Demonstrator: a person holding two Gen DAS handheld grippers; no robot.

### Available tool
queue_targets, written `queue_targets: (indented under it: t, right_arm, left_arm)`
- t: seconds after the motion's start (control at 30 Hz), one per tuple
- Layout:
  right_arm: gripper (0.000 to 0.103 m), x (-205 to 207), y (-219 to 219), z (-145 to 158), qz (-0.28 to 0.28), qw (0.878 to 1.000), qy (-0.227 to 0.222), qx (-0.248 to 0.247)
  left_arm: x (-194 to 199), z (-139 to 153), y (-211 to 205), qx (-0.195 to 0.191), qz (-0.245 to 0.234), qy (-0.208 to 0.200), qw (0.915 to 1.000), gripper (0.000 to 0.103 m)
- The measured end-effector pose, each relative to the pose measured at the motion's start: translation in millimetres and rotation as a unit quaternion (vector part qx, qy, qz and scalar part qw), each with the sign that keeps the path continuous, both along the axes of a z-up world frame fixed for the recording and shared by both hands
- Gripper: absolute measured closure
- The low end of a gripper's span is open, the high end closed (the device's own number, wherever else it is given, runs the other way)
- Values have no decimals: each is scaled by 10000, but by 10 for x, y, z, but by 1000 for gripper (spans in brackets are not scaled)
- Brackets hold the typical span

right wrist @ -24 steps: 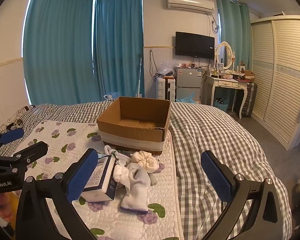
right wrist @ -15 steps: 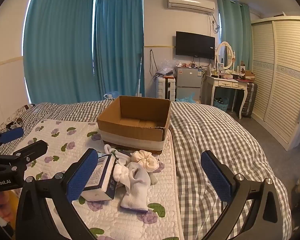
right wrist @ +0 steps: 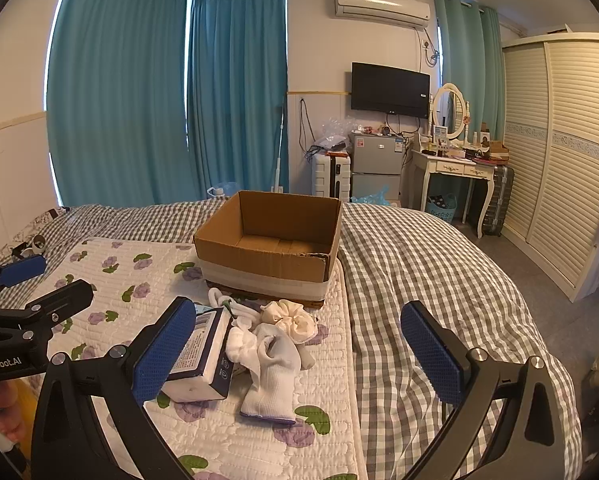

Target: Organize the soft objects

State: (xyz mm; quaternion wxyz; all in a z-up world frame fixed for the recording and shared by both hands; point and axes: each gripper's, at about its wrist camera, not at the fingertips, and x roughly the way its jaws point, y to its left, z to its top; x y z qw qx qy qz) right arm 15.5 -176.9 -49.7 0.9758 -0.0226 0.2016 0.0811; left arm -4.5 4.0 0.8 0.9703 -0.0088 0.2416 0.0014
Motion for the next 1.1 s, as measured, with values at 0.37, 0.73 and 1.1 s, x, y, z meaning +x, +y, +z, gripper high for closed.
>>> queue_targets:
  t: [0.37, 0.73, 1.1]
  right_arm:
    - [0, -5, 5, 17, -1, 10000, 2, 3]
    - [0, -8, 7, -19, 18, 10000, -18, -13]
    - [0, 119, 0, -113, -45, 9996, 285, -14]
  left_arm:
    - [0, 1, 4, 5, 2, 2, 10000, 3]
    - [-29, -73, 23, -55, 41, 17, 10000, 3]
    - [130, -281, 7, -493, 23, 189, 9986, 3]
